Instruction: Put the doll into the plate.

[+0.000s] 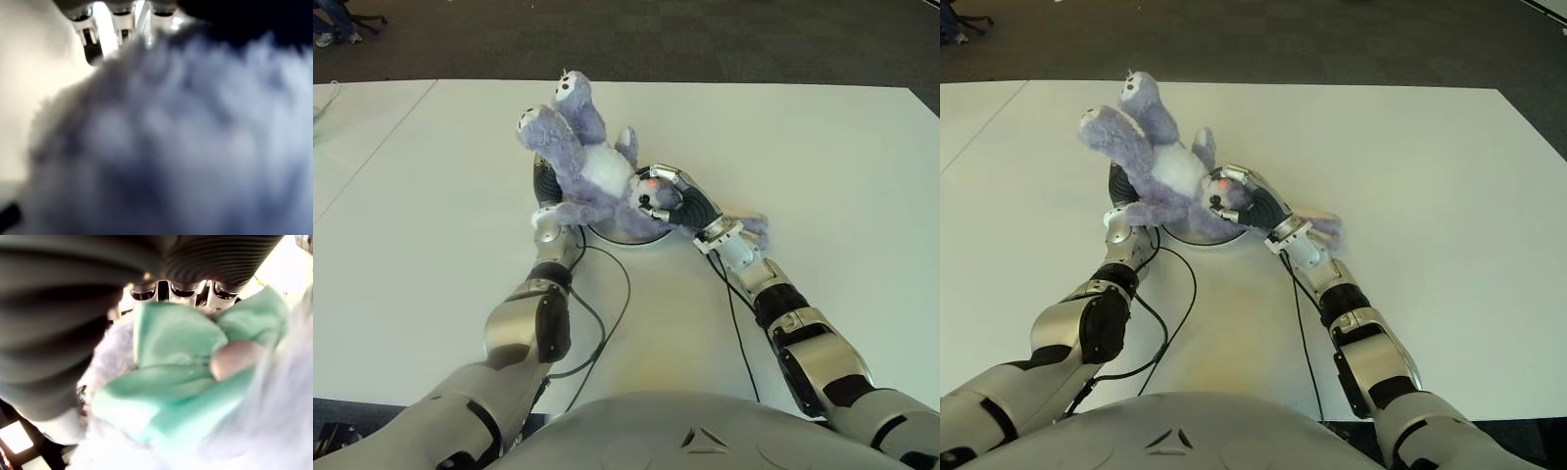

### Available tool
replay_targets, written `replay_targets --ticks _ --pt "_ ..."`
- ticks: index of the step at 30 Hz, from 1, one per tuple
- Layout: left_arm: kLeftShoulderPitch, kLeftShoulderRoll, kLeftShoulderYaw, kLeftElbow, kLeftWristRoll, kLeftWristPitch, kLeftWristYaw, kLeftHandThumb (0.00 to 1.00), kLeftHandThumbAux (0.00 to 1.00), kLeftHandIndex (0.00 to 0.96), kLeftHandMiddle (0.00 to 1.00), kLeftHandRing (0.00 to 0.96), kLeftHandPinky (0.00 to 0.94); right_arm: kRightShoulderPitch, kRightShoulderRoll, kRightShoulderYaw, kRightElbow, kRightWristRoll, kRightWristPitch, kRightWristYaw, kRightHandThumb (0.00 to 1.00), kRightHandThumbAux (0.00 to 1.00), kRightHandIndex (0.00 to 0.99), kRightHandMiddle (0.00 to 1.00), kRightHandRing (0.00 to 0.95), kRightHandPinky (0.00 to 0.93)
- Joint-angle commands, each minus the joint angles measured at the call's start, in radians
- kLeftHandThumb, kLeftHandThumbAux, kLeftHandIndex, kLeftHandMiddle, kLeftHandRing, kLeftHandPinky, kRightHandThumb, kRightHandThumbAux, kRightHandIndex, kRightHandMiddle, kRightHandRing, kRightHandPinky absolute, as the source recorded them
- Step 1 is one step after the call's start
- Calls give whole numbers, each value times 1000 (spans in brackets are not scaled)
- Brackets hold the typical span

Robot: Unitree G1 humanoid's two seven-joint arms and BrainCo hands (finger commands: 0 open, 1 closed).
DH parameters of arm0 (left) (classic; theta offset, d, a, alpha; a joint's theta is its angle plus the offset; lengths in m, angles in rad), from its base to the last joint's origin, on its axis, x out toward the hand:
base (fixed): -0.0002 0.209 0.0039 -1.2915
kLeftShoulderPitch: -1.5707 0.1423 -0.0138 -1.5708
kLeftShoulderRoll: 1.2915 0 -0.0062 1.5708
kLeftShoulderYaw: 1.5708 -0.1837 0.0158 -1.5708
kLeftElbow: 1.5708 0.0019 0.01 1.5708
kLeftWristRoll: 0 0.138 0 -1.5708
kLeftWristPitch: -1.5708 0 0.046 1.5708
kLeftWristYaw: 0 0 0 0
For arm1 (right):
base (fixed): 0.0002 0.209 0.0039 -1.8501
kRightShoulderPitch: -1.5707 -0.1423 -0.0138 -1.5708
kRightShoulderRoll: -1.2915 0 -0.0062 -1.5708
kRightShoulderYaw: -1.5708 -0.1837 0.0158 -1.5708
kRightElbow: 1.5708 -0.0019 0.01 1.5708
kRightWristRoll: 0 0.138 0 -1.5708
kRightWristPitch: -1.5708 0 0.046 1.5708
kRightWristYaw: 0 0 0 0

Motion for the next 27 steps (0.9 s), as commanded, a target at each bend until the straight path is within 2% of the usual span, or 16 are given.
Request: replay_targets --ticks 1,9,18,23,27 --pt "176 -76 -4 135 2 114 -8 0 512 91 124 112 111 27 -18 42 32 -36 -24 48 105 381 0 0 0 0" --pt "173 -80 11 133 -18 115 -29 0 498 93 126 115 121 42 -38 41 -78 -2 10 101 69 328 0 0 0 0" --pt "171 -81 14 132 -23 123 -29 0 497 96 125 115 130 36 -37 18 -87 39 11 131 66 288 0 0 0 0" --pt "172 -81 6 132 -14 120 -20 0 500 98 132 123 134 -50 -62 -36 -59 120 14 174 56 272 0 0 0 0" --pt "178 -79 -3 132 -3 111 -10 0 495 101 141 133 142 -179 -112 -134 28 228 -5 205 60 261 0 0 0 0"
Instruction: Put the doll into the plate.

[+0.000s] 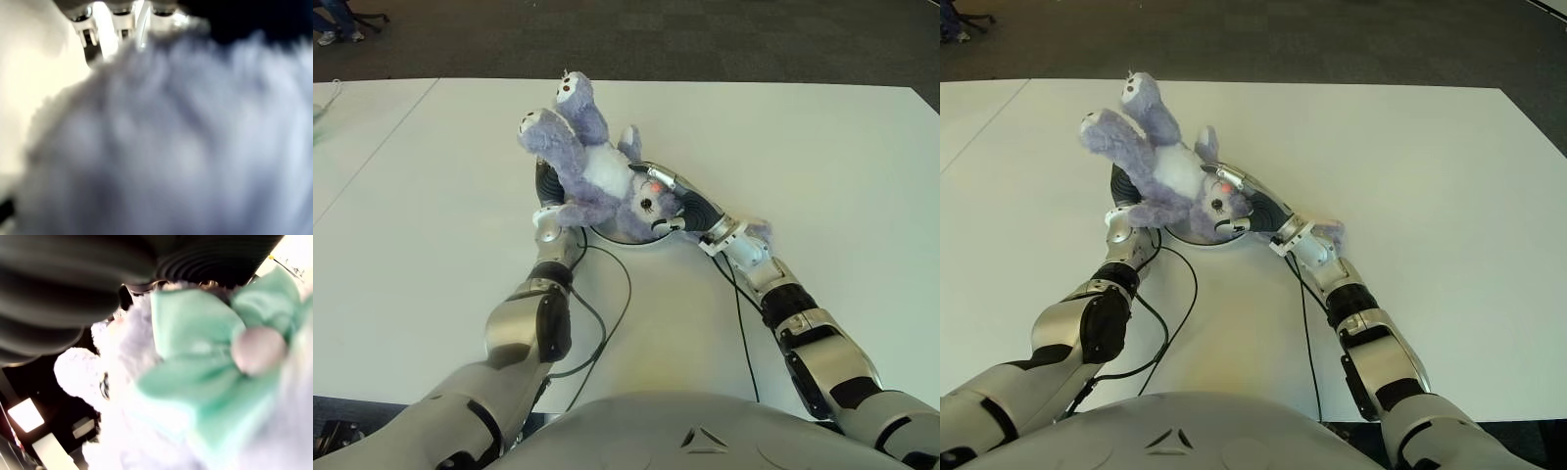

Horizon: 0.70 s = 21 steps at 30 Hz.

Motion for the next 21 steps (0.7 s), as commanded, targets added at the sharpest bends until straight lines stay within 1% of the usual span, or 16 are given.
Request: replay_targets --ticks 1,2,3,6,9,13,21 --pt "183 -75 -9 133 7 108 10 0 495 102 142 133 143 -162 -69 -122 82 138 -8 45 62 258 0 0 0 0" --pt "184 -75 -9 132 7 106 10 0 494 102 142 134 143 -166 -71 -130 84 146 -14 49 64 255 0 0 0 0" --pt "183 -73 -10 133 8 112 9 0 494 102 142 134 143 -150 -71 -136 43 153 -18 48 64 255 0 0 0 0" --pt "182 -71 -13 134 13 120 13 0 496 110 152 143 146 -140 -70 -146 28 181 -51 65 77 231 0 0 0 0" --pt "184 -71 -12 133 15 109 13 0 498 109 149 137 131 -114 -80 -151 -24 215 -60 94 81 229 0 0 0 0" --pt "183 -67 -17 134 20 122 16 0 501 109 149 139 139 -92 -86 -159 -65 233 -55 109 91 225 0 0 0 0" --pt "183 -64 -21 134 21 120 17 0 499 111 147 137 138 -103 -85 -179 -68 292 -21 162 105 196 0 0 0 0"
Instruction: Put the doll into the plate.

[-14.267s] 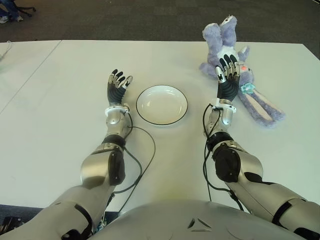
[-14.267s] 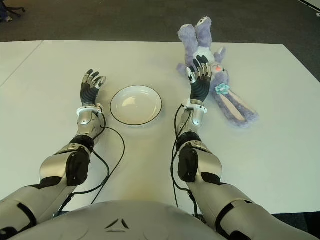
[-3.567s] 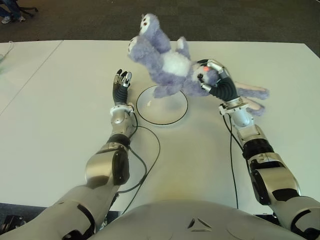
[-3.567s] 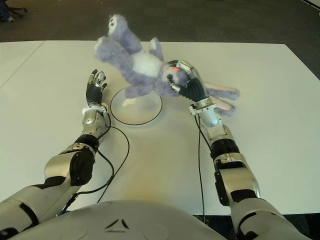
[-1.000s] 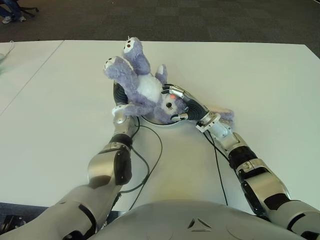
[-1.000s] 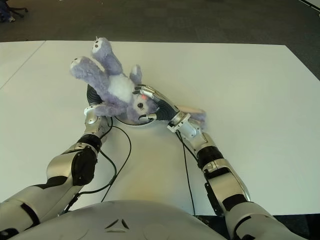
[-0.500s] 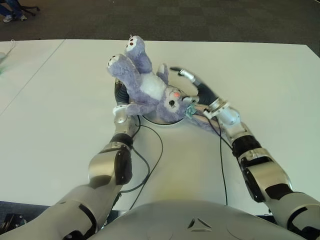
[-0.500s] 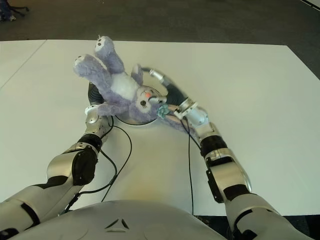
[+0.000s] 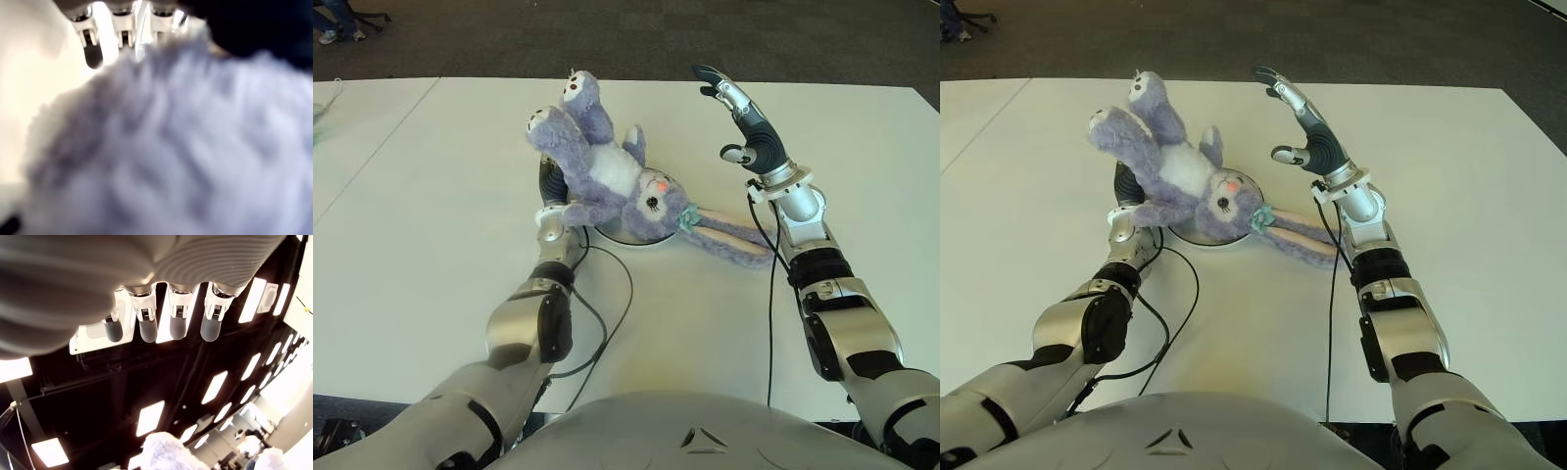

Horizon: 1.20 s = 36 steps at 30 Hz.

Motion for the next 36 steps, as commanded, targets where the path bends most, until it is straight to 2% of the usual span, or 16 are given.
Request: replay_targets --ticks 1,6,12,16,20,24,26,29,31,35,36 --pt "185 -61 -3 134 4 117 16 0 499 111 147 138 139 -3 -1 -29 19 72 30 61 105 195 0 0 0 0" --pt "184 -63 1 133 -8 112 10 0 500 111 145 135 137 -56 -11 -81 98 124 43 86 109 185 0 0 0 0" --pt "181 -64 6 133 -17 118 5 0 495 108 143 136 142 -93 -20 -145 107 186 63 106 116 219 0 0 0 0" --pt "180 -66 4 132 -17 116 10 0 488 106 145 139 150 -159 -94 -244 164 343 144 256 90 223 0 0 0 0" --pt "178 -67 2 132 -18 127 11 0 489 104 142 138 146 -192 -88 -293 234 382 172 302 43 252 0 0 0 0" --pt "178 -64 -2 133 -13 135 15 0 489 102 141 136 139 -227 -85 -322 323 362 167 292 19 275 0 0 0 0" --pt "179 -62 -4 134 -10 131 16 0 493 101 139 133 133 -251 -91 -336 419 341 182 272 4 295 0 0 0 0" --pt "179 -62 -5 134 -9 130 17 0 494 100 138 131 129 -261 -98 -354 522 321 226 242 0 315 0 0 0 0" --pt "179 -62 -5 134 -10 128 15 0 494 101 137 128 127 -261 -103 -364 579 307 277 190 0 380 0 0 0 0" --pt "180 -62 -4 134 -13 123 13 0 494 101 136 126 126 -270 -110 -377 625 286 328 129 0 431 5 6 0 0" --pt "179 -64 0 134 -18 124 9 0 494 101 135 125 125 -270 -117 -379 639 277 360 97 0 455 15 15 0 0"
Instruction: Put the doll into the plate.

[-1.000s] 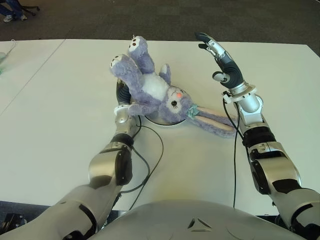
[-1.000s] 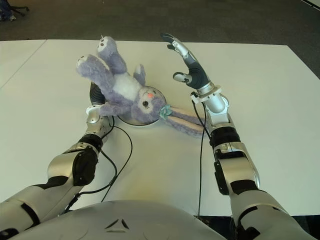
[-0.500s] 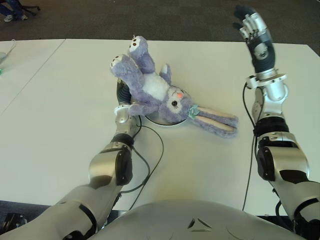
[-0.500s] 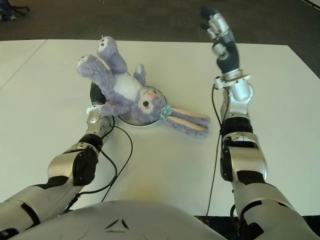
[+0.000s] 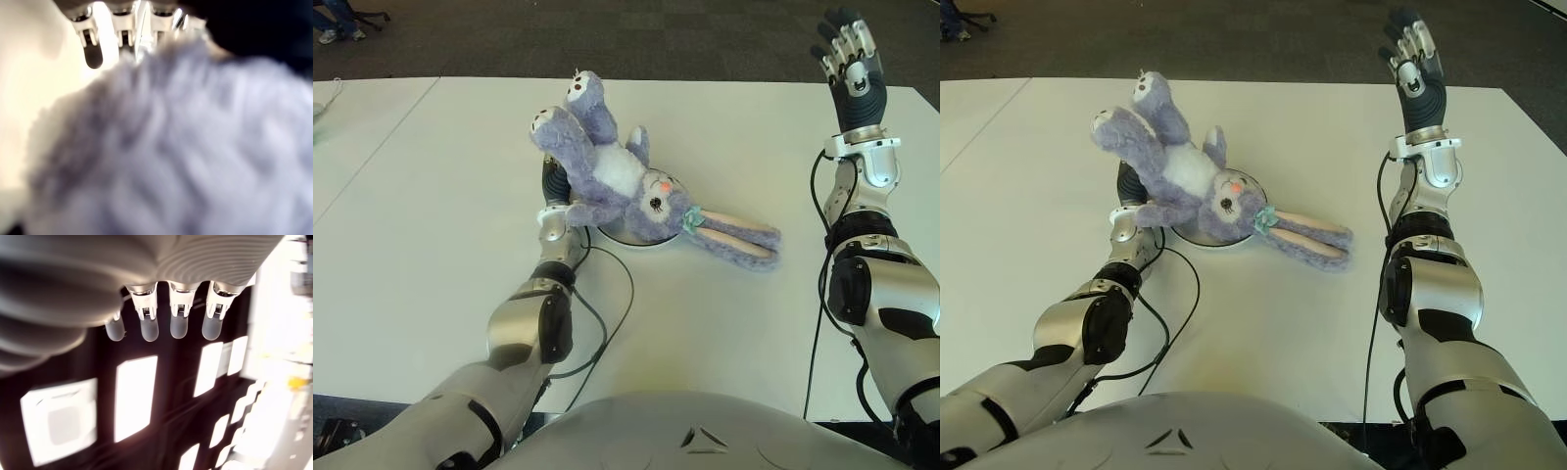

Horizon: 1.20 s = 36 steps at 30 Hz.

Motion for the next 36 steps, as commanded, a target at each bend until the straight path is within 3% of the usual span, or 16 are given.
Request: replay_targets --ticks 1,10,15,19,25,31,36 --pt "179 -62 18 134 -15 124 5 0 494 102 135 127 133 -3 -14 -24 111 -44 134 -113 0 500 35 28 0 5" --pt "176 -64 21 133 -18 130 15 0 504 111 147 139 146 33 -59 -34 145 -104 236 -244 0 566 70 58 33 40" --pt "176 -64 15 133 -12 125 17 0 500 109 143 137 150 92 -27 -46 172 -133 330 -318 0 581 83 81 61 71" --pt "176 -65 14 132 -11 120 17 0 499 112 144 139 153 128 -16 -19 177 -190 374 -344 0 611 76 89 72 81" --pt "179 -63 20 132 -18 128 16 0 503 114 152 140 135 204 23 86 171 -336 343 -406 0 668 69 92 77 81" --pt "177 -62 34 130 -34 127 -6 0 494 105 138 129 137 214 61 175 161 -444 296 -444 0 706 79 94 78 91" --pt "176 -57 26 132 -26 142 -1 0 482 93 131 120 112 240 76 287 164 -574 273 -551 0 782 101 112 91 99"
